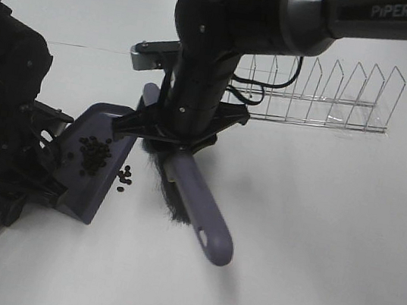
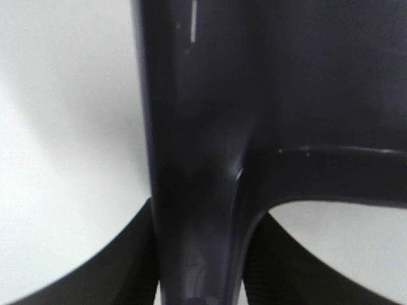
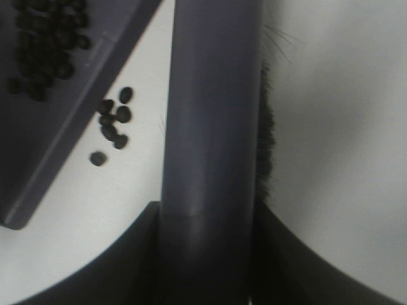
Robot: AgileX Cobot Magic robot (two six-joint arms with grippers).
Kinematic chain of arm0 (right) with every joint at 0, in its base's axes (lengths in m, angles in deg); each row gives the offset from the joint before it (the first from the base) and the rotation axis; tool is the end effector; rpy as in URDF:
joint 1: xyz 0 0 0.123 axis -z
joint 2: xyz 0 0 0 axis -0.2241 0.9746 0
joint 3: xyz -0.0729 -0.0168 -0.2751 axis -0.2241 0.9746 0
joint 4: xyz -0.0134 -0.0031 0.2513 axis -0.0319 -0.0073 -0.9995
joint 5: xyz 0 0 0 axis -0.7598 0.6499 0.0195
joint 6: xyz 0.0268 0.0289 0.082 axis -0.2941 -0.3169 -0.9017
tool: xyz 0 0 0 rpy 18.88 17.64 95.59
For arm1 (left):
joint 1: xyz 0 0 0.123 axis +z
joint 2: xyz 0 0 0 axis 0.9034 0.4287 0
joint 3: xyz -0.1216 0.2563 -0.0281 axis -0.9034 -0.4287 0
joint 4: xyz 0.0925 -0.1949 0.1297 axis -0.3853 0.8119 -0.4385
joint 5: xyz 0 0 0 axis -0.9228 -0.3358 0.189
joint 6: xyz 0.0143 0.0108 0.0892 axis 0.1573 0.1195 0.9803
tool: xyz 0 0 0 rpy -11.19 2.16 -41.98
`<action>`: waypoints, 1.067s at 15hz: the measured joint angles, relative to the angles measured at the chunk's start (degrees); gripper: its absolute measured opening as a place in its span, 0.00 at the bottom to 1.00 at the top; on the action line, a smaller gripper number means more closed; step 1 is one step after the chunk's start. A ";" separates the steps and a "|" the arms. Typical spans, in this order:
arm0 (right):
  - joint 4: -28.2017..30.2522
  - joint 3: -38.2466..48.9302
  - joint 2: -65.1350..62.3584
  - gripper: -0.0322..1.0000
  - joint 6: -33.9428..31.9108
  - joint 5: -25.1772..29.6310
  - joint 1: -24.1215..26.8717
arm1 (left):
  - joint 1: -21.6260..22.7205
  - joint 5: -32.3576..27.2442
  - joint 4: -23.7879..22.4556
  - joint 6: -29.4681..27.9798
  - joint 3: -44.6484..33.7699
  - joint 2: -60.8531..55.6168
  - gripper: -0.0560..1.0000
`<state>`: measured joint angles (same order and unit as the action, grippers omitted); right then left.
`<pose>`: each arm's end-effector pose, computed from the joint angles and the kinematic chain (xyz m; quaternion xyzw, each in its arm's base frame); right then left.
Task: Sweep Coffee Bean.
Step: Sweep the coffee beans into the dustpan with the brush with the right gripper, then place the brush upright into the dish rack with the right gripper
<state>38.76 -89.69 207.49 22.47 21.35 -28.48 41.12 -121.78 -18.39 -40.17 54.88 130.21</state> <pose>0.3356 0.2928 0.1396 -0.1920 0.9727 0.0533 0.1191 0.2964 -0.1200 0.0941 -0.1335 -0.9824 -0.0765 0.1056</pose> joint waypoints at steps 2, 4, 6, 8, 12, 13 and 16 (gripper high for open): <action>-9.68 -0.46 3.38 0.34 0.23 -5.16 -0.57 | 0.00 0.00 0.17 0.00 0.00 0.00 0.37; -15.30 -0.46 3.95 0.34 2.12 -8.25 -0.57 | 0.00 0.00 0.23 0.00 0.00 0.00 0.37; -22.63 -1.55 3.95 0.34 7.96 -11.12 -0.34 | 0.00 0.00 0.23 0.00 0.00 0.00 0.37; -29.74 -4.01 4.07 0.34 15.18 -11.17 0.69 | 0.00 0.00 0.23 0.00 0.00 0.00 0.37; -31.40 -7.68 3.27 0.34 18.74 -6.13 2.81 | 0.00 0.11 0.23 0.52 0.00 0.00 0.37; -29.45 -7.68 2.18 0.34 18.85 -5.16 2.81 | 0.00 0.11 0.29 0.69 0.00 0.00 0.37; -22.92 -7.68 -4.76 0.34 18.68 -2.75 2.81 | 0.52 0.23 0.52 0.97 0.00 0.00 0.37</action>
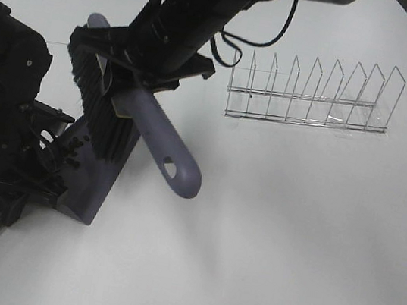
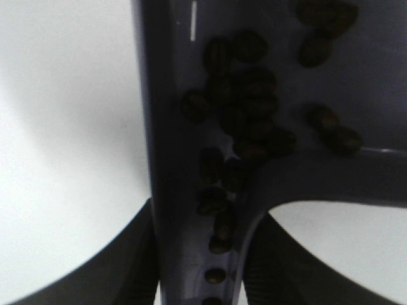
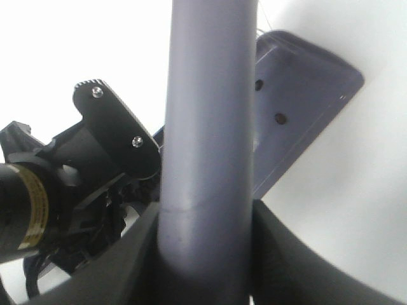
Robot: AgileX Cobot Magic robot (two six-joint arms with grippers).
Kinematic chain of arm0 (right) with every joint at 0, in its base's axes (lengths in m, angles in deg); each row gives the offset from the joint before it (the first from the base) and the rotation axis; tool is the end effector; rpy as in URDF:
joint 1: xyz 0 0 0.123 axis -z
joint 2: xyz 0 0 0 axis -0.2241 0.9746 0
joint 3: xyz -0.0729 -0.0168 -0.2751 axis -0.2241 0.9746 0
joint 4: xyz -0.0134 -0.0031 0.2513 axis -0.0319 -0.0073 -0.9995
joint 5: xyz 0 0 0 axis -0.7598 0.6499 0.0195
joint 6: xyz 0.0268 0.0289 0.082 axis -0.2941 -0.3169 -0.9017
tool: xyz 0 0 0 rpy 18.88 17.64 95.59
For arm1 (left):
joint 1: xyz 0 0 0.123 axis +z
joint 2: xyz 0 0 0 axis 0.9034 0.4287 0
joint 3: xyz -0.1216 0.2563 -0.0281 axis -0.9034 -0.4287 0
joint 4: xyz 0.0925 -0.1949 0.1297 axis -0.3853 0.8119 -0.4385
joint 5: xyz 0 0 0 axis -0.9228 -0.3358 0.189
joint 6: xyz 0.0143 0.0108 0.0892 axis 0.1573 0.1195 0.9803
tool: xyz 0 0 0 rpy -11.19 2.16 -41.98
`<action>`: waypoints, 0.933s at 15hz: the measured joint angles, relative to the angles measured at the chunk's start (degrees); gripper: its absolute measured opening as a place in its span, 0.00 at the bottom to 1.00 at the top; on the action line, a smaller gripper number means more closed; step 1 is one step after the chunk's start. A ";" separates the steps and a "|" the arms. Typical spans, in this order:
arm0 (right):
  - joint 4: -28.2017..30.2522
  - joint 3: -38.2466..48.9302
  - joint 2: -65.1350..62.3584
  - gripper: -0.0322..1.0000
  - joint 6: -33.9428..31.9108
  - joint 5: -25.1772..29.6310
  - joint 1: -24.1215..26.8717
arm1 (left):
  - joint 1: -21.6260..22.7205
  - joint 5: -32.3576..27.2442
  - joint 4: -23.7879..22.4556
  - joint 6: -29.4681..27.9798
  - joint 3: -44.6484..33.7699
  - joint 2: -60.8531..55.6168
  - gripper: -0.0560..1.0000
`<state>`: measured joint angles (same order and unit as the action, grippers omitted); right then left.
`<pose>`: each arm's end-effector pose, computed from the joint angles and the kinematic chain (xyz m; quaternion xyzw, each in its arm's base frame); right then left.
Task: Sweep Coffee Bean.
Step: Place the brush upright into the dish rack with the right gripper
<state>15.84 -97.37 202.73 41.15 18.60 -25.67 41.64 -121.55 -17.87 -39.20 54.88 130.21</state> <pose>0.3520 0.3091 0.2196 -0.2093 0.9317 0.2306 0.1872 0.2975 -0.1180 0.0939 -0.1344 -0.9827 -0.0713 0.1058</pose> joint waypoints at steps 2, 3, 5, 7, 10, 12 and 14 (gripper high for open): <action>6.53 -0.06 -4.64 0.34 -2.69 2.58 0.00 | 1.66 0.00 1.66 0.17 0.00 0.00 0.37; 8.88 -0.06 -5.84 0.34 -3.90 3.67 0.00 | 2.35 0.00 1.95 0.29 0.00 0.00 0.37; 20.05 -0.06 -10.77 0.34 -9.51 12.03 0.00 | 5.79 -0.57 2.23 1.20 0.00 0.00 0.37; 24.24 -0.06 -13.69 0.34 -10.83 17.99 0.00 | 7.68 -1.15 2.35 1.32 0.00 0.11 0.37; 25.67 3.84 -20.57 0.34 -11.17 24.18 0.00 | 10.54 -1.43 3.55 2.52 0.00 0.11 0.37; 25.90 10.94 -26.13 0.34 -11.29 24.52 0.00 | 12.32 -1.43 5.73 4.41 0.00 0.17 0.37; 26.64 21.37 -31.80 0.34 -11.86 23.32 0.46 | 13.01 -1.43 7.39 5.84 0.00 0.17 0.37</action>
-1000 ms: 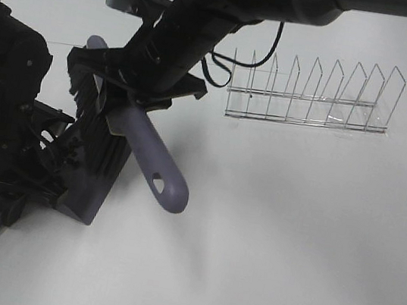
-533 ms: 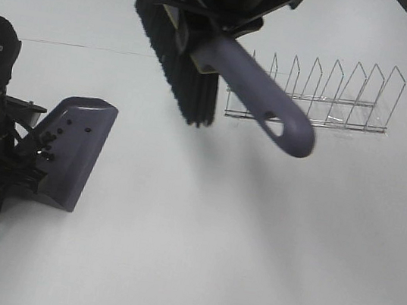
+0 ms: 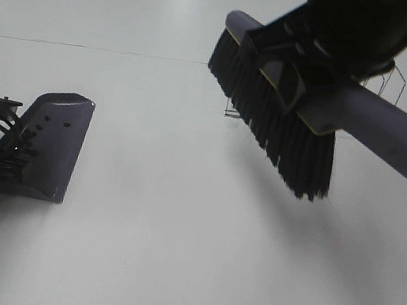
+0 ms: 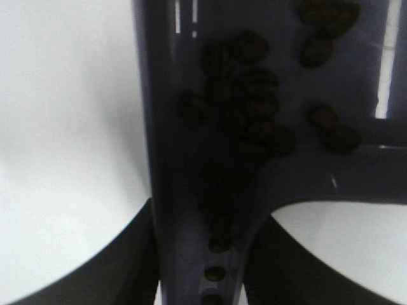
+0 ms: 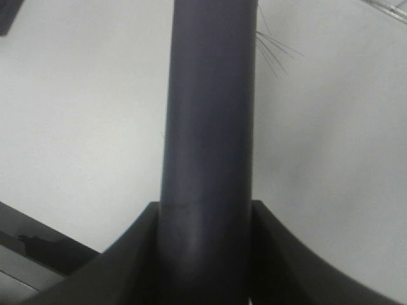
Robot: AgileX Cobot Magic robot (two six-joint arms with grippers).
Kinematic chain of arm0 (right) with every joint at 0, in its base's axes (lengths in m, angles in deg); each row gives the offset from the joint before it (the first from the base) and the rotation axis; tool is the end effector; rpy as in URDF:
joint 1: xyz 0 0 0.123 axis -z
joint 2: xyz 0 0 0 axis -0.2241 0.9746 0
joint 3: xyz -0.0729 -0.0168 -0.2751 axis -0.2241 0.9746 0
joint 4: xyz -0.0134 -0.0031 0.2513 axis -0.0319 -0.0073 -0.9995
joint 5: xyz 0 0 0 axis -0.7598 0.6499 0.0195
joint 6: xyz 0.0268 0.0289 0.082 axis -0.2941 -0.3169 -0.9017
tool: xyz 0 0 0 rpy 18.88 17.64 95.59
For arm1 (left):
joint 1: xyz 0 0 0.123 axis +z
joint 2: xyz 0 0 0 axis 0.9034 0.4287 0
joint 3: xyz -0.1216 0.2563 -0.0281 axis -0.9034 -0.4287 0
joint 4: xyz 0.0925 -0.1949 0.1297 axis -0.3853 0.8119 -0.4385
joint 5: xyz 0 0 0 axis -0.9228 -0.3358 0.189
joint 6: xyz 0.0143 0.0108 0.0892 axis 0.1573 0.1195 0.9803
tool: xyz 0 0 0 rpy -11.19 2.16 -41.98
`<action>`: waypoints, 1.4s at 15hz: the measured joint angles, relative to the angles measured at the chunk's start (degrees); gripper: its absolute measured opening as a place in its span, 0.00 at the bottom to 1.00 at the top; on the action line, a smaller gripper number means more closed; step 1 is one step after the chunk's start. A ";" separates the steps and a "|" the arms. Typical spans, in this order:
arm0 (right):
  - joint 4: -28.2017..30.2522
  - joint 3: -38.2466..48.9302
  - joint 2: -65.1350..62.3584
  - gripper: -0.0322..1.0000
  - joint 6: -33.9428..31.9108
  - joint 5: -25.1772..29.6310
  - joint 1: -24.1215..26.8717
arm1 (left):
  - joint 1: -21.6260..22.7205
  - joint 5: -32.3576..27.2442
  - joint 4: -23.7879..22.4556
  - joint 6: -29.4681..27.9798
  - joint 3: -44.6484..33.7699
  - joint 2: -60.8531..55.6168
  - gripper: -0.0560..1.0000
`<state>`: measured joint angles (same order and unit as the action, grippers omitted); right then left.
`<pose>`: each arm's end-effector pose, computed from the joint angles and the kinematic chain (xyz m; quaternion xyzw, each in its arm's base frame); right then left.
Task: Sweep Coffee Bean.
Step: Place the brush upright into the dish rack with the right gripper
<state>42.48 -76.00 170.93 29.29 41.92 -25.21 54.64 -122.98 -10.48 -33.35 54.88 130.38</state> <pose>0.2483 0.1840 0.3121 -0.2232 0.9620 0.0201 0.1561 0.3122 -0.0571 0.0933 -0.0296 -0.9902 -0.0075 0.1363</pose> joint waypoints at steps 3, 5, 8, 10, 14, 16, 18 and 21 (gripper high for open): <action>-0.57 9.28 -3.15 0.34 -0.74 -2.69 7.39 | 0.06 0.06 0.69 0.06 0.00 0.00 0.37; -1.20 11.46 -3.15 0.34 -0.52 -2.69 12.95 | 0.06 0.06 1.38 0.06 0.00 0.00 0.37; -2.92 12.03 -3.21 0.34 1.72 -4.30 22.23 | 0.06 0.11 2.35 0.92 0.00 0.06 0.37; -3.09 12.03 -2.29 0.34 2.18 -6.30 27.73 | 0.06 0.11 2.52 1.15 0.00 0.06 0.37; -2.29 12.03 4.07 0.34 3.09 -13.46 31.46 | 0.06 0.17 2.98 1.38 0.00 0.06 0.37; -2.01 12.03 6.70 0.34 3.09 -17.36 31.46 | 0.06 0.17 3.21 1.38 0.00 0.06 0.37; -0.06 10.60 12.15 0.34 2.41 -22.00 31.46 | 0.06 0.17 3.27 1.38 0.00 0.06 0.37; 0.57 7.79 16.27 0.34 2.41 -23.84 31.46 | 0.06 0.17 3.27 1.38 0.00 0.06 0.37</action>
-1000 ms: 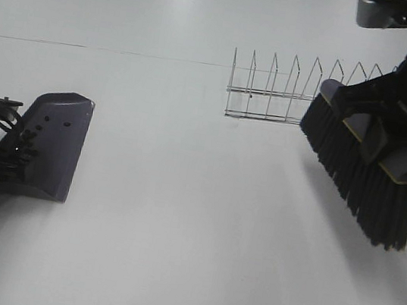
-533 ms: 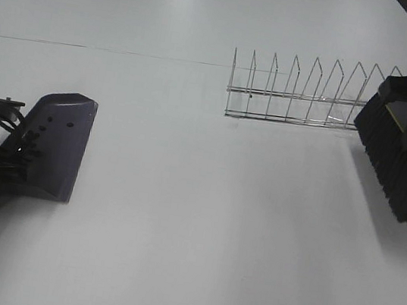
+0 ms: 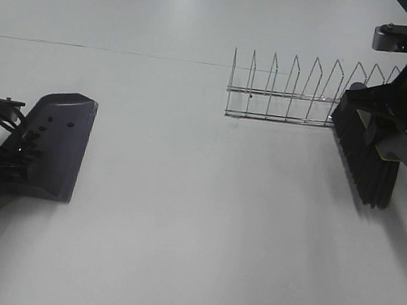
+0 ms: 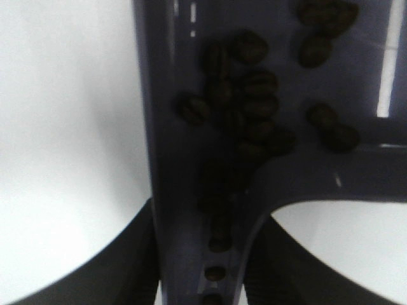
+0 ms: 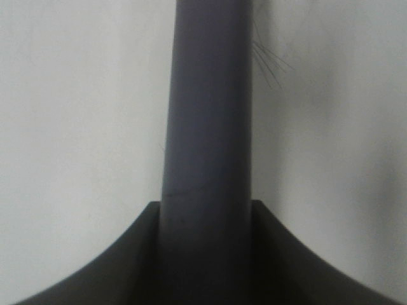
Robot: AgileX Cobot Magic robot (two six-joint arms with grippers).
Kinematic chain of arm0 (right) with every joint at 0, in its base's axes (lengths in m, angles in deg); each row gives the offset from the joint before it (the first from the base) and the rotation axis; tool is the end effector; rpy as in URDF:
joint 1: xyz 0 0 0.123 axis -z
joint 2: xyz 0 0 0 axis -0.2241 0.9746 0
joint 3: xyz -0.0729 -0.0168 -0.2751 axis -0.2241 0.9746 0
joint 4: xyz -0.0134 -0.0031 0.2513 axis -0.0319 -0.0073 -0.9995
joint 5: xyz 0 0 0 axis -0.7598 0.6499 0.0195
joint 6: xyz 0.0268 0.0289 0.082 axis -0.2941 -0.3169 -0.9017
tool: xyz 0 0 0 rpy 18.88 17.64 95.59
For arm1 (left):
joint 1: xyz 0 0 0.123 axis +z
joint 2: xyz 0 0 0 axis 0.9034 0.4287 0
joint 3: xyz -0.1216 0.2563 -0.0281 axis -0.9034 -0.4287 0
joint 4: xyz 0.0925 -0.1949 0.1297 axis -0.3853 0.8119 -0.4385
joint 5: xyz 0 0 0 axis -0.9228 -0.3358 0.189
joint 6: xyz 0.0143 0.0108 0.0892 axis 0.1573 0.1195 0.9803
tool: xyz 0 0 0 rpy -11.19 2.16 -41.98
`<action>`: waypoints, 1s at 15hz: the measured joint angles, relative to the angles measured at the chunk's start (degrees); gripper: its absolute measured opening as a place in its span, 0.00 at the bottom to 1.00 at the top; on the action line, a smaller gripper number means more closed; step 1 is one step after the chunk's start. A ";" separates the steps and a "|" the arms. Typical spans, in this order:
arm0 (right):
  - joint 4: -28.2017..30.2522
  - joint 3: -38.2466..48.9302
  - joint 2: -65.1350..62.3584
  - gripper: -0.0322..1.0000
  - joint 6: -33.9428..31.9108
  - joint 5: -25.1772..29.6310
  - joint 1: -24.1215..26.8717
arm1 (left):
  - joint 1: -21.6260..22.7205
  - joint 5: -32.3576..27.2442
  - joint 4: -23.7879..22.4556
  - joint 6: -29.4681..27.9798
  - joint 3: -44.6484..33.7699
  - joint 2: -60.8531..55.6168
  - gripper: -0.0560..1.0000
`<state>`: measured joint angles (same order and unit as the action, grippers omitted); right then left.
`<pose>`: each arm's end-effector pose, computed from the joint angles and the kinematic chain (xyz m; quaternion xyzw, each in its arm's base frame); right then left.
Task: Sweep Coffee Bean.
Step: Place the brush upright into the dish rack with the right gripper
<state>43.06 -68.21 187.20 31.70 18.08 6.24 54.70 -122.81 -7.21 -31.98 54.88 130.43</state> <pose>0.3602 0.0353 0.1901 0.0028 0.9881 -0.0206 0.1524 0.3120 -0.0611 0.0932 -0.0219 -0.9901 0.0154 0.1378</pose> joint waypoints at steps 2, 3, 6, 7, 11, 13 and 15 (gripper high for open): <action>0.40 -2.46 2.52 0.34 0.00 -0.29 0.00 | 0.00 0.00 0.06 0.00 0.00 0.00 0.37; 0.46 -3.84 3.55 0.34 0.00 -0.74 0.00 | 0.00 0.00 0.06 0.00 0.00 0.00 0.37; 0.86 -8.08 6.53 0.34 -0.23 -1.09 0.06 | 0.00 0.00 0.06 0.00 0.00 0.00 0.37; 0.86 -10.03 7.62 0.33 -0.34 -1.09 0.11 | 0.00 0.00 0.06 0.00 0.00 0.00 0.37; 1.20 -16.56 12.66 0.33 -0.46 -0.57 0.34 | 0.00 0.00 0.17 0.00 0.00 0.00 0.37; 1.32 -22.12 16.56 0.33 -1.26 0.80 0.46 | 0.00 0.06 0.40 0.00 0.00 0.00 0.37; 1.49 -24.35 18.79 0.33 -1.26 2.18 0.46 | 0.00 0.06 0.40 0.00 0.00 0.00 0.37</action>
<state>44.55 -92.56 206.00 30.43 20.26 6.70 54.70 -122.75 -6.81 -31.98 54.88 130.43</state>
